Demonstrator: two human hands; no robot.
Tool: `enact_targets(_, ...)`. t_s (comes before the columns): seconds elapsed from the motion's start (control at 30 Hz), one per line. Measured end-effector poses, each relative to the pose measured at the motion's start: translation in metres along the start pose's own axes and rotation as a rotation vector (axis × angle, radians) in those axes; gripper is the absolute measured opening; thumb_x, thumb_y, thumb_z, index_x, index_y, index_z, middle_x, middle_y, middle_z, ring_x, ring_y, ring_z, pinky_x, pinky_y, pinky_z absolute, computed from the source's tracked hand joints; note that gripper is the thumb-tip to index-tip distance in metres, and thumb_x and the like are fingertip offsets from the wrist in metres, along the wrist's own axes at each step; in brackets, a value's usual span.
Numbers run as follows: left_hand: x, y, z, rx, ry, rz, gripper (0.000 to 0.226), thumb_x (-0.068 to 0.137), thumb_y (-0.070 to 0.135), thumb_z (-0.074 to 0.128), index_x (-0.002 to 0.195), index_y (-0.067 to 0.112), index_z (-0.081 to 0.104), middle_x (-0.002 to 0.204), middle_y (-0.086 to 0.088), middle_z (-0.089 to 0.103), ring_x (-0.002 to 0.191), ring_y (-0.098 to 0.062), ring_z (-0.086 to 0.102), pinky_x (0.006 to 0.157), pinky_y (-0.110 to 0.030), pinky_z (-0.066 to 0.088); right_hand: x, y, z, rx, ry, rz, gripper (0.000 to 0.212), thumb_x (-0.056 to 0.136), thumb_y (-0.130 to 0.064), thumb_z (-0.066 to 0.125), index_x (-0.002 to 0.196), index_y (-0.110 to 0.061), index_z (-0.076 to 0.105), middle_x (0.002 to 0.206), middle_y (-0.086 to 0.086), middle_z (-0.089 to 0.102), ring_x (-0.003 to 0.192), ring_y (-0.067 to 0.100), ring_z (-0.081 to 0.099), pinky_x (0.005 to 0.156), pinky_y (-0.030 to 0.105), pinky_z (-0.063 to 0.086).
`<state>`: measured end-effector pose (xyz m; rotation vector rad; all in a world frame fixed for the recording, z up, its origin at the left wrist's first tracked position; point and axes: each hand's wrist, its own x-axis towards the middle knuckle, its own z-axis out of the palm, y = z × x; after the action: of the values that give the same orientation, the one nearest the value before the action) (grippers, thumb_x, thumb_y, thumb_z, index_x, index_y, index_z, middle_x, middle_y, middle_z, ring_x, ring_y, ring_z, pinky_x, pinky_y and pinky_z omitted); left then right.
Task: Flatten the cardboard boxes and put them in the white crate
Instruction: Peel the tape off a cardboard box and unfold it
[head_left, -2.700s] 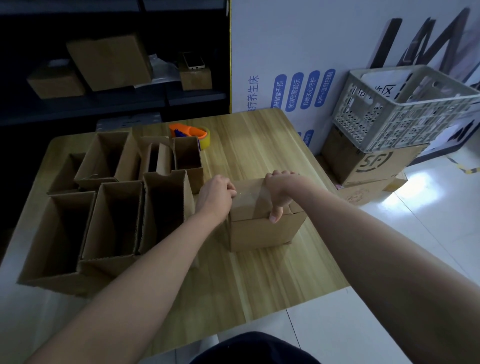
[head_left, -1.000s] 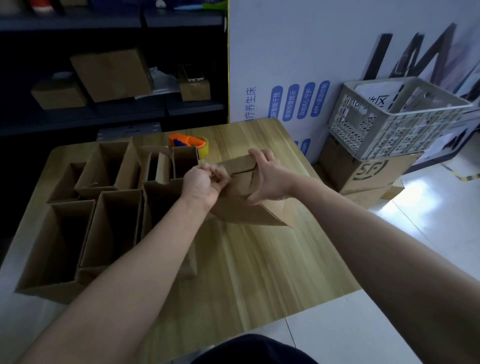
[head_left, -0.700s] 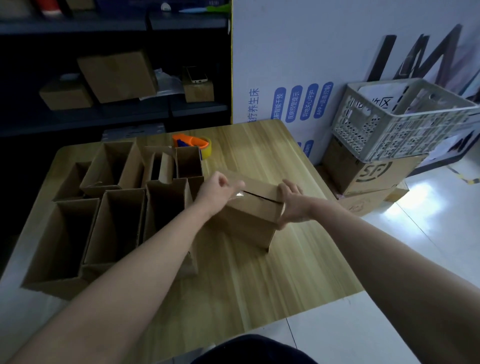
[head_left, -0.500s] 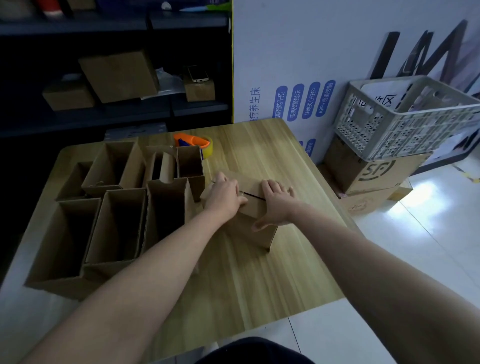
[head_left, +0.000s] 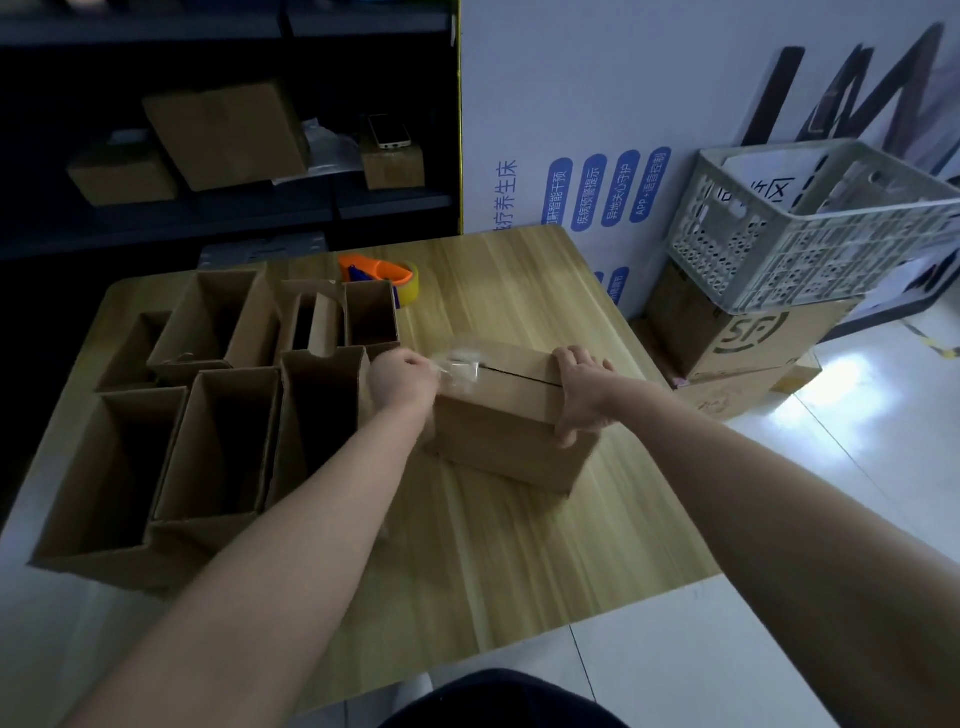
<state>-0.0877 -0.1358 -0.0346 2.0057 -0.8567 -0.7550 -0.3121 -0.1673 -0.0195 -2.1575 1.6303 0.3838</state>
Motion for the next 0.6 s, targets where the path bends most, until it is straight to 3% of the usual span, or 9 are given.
enact_targets(0.1, 0.024, -0.002, -0.019, -0.086, 0.073, -0.074, 0.007, 0.088, 0.007, 0.060, 0.085, 0.013, 0.061, 0.091, -0.007, 0.064, 0.081, -0.019, 0.064, 0.071, -0.032, 0.057, -0.008, 0.023, -0.008, -0.039, -0.006, 0.086, 0.121, 0.060, -0.023, 0.084, 0.150, -0.019, 0.003, 0.154, 0.006, 0.012, 0.142, 0.032, 0.014, 0.116, 0.047, 0.010)
enact_targets(0.2, 0.020, 0.005, -0.014, 0.064, -0.042, 0.049, 0.009, 0.087, 0.010, 0.063, 0.093, 0.015, 0.057, 0.094, -0.005, 0.062, 0.083, -0.018, 0.064, 0.074, -0.033, 0.056, -0.005, 0.021, -0.010, -0.112, -0.042, 0.090, 0.122, 0.063, -0.023, 0.083, 0.151, -0.019, -0.001, 0.156, 0.005, 0.009, 0.144, 0.031, 0.009, 0.116, 0.048, 0.005)
enact_targets(0.3, -0.001, 0.009, 0.006, 0.161, -0.087, 0.199, 0.016, 0.086, 0.011, 0.064, 0.095, 0.014, 0.051, 0.095, -0.004, 0.059, 0.086, -0.018, 0.061, 0.078, -0.031, 0.054, 0.003, -0.001, -0.001, -0.105, -0.067, 0.025, 0.124, 0.063, -0.036, 0.081, 0.151, -0.023, -0.005, 0.158, 0.005, 0.005, 0.145, 0.029, 0.001, 0.115, 0.051, 0.001)
enact_targets(0.43, -0.014, 0.003, 0.014, 0.203, -0.051, 0.304, 0.026, 0.087, 0.004, 0.061, 0.102, 0.014, 0.042, 0.091, -0.006, 0.055, 0.084, -0.017, 0.058, 0.070, -0.023, 0.045, 0.013, -0.018, 0.012, -0.037, 0.034, -0.107, 0.119, 0.065, -0.056, 0.075, 0.150, -0.029, -0.002, 0.158, 0.004, 0.005, 0.145, 0.027, -0.003, 0.113, 0.054, -0.005)
enact_targets(0.6, -0.017, -0.002, 0.014, 0.279, -0.205, 0.325, 0.010, 0.093, 0.009, 0.054, 0.099, 0.013, 0.060, 0.095, -0.001, 0.058, 0.089, -0.013, 0.055, 0.073, -0.023, 0.042, 0.019, -0.024, 0.018, 0.016, 0.061, -0.148, 0.114, 0.060, -0.057, 0.076, 0.148, -0.034, 0.006, 0.151, 0.003, 0.018, 0.141, 0.027, 0.009, 0.112, 0.055, -0.006)
